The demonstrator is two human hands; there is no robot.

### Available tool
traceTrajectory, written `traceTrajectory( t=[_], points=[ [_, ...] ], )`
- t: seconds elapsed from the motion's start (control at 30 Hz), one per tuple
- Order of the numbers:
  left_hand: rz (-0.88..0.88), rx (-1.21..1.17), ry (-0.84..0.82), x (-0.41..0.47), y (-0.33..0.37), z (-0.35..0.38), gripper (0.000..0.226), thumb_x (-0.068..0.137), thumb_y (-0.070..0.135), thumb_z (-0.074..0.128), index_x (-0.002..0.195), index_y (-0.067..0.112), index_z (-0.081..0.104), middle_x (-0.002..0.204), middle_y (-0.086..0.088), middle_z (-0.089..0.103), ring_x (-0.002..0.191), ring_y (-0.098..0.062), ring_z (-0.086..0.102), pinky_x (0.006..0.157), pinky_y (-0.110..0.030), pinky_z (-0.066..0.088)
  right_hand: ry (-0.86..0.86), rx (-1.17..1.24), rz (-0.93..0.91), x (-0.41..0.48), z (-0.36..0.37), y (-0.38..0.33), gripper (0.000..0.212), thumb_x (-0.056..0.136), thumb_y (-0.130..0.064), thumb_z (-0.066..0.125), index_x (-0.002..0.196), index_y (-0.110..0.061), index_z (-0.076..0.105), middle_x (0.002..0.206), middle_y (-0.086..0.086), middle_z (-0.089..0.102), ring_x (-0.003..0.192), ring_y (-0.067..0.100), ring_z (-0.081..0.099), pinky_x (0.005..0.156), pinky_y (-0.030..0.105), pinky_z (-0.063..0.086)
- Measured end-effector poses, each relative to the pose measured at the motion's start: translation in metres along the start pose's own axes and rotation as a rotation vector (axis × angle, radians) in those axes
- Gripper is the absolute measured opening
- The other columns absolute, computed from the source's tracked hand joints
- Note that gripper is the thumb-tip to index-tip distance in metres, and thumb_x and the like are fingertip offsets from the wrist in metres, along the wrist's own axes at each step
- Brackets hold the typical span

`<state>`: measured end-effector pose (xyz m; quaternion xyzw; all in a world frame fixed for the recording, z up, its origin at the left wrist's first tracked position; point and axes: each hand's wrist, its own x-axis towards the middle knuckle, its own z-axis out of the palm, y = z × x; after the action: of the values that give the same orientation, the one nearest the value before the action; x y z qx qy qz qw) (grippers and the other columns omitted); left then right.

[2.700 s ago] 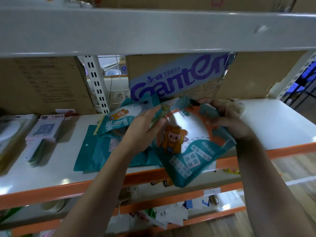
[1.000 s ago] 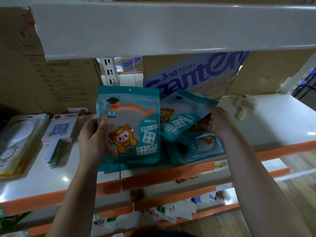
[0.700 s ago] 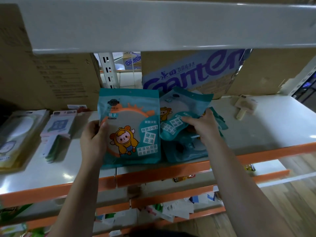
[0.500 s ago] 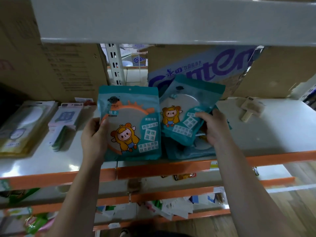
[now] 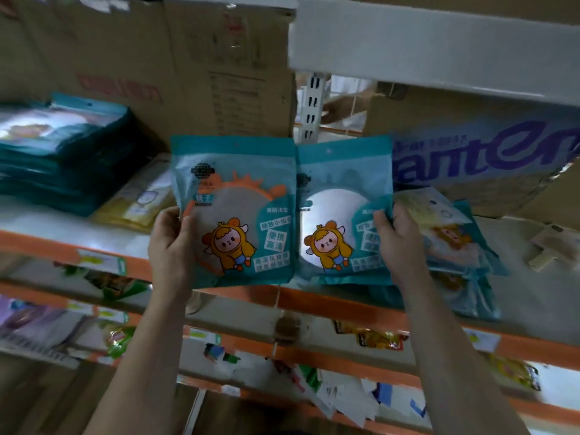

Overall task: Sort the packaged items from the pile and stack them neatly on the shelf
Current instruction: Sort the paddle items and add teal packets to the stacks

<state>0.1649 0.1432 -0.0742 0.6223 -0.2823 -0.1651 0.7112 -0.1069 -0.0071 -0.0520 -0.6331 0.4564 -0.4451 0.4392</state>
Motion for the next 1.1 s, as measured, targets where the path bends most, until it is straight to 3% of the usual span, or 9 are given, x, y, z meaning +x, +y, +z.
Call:
traceTrajectory(
  t=[0.13,0.27,0.4,0.57,0.73,0.87,1.0,1.1],
  points=[
    [0.042,0.01,0.041,0.02,0.003,-0.055,0.01,0.095,0.026,0.053,0.092,0.034,0.057,0.084,0.012,0.063,0.08,-0.016,0.059,0.073,-0.042,0.05,-0.017,0.06,-0.084,-0.008,0.059,-0.019,0.013,0.104,-0.019,0.042,0.104,-0.015,0.055,0.085,-0.003,0.062,0.067,0.001,0.06,0.06,0.02,0.049],
    [0.099,0.076,0.09,0.055,0.004,-0.132,0.013,0.093,0.03,0.053,0.087,0.04,0.059,0.084,0.001,0.061,0.08,-0.025,0.056,0.071,-0.048,0.048,0.015,0.131,-0.097,-0.023,0.141,-0.036,0.018,0.104,-0.015,0.041,0.097,-0.023,0.055,0.086,-0.007,0.063,0.068,-0.005,0.06,0.06,0.012,0.046],
    [0.124,0.132,0.122,0.106,0.006,-0.214,0.014,0.092,0.034,0.053,0.084,0.044,0.059,0.082,0.001,0.059,0.078,-0.025,0.054,0.07,-0.051,0.048,0.044,0.199,-0.045,-0.034,0.231,-0.049,0.018,0.103,-0.017,0.043,0.094,-0.024,0.057,0.085,-0.007,0.066,0.072,0.005,0.065,0.063,0.027,0.052],
    [0.145,0.153,0.135,0.167,0.013,-0.305,0.011,0.095,0.03,0.051,0.086,0.032,0.056,0.076,0.008,0.054,0.072,-0.014,0.049,0.066,-0.037,0.04,0.128,0.315,0.012,-0.038,0.33,-0.071,0.019,0.102,-0.013,0.045,0.09,-0.019,0.057,0.074,-0.013,0.07,0.069,0.005,0.067,0.062,0.025,0.053],
    [0.097,0.172,0.173,0.212,0.02,-0.367,0.012,0.095,0.032,0.051,0.085,0.033,0.058,0.08,0.002,0.06,0.074,-0.017,0.055,0.068,-0.041,0.046,0.176,0.428,0.074,-0.035,0.387,-0.098,0.02,0.102,-0.012,0.044,0.091,-0.016,0.06,0.078,-0.007,0.069,0.07,0.008,0.068,0.061,0.023,0.054],
    [0.094,0.131,0.215,0.254,0.025,-0.384,0.02,0.102,0.02,0.047,0.086,0.03,0.053,0.077,0.006,0.056,0.065,-0.004,0.054,0.062,-0.026,0.048,0.142,0.457,0.078,-0.027,0.424,-0.118,0.019,0.103,-0.012,0.044,0.094,-0.015,0.06,0.079,-0.007,0.071,0.074,0.009,0.069,0.067,0.027,0.057],
    [0.091,0.176,0.234,0.298,0.023,-0.396,0.014,0.098,0.031,0.05,0.084,0.034,0.055,0.084,0.005,0.061,0.081,-0.018,0.057,0.075,-0.045,0.052,0.092,0.443,0.055,-0.014,0.453,-0.13,0.016,0.103,-0.014,0.044,0.099,-0.014,0.059,0.091,0.001,0.069,0.082,0.015,0.069,0.075,0.034,0.059],
    [0.1,0.168,0.213,0.329,0.022,-0.402,0.011,0.095,0.034,0.054,0.085,0.032,0.056,0.084,0.002,0.063,0.081,-0.022,0.06,0.078,-0.052,0.054,0.066,0.444,0.048,0.003,0.474,-0.14,0.017,0.102,-0.015,0.046,0.093,-0.016,0.061,0.086,0.0,0.07,0.078,0.015,0.069,0.074,0.035,0.058]
  ],
)
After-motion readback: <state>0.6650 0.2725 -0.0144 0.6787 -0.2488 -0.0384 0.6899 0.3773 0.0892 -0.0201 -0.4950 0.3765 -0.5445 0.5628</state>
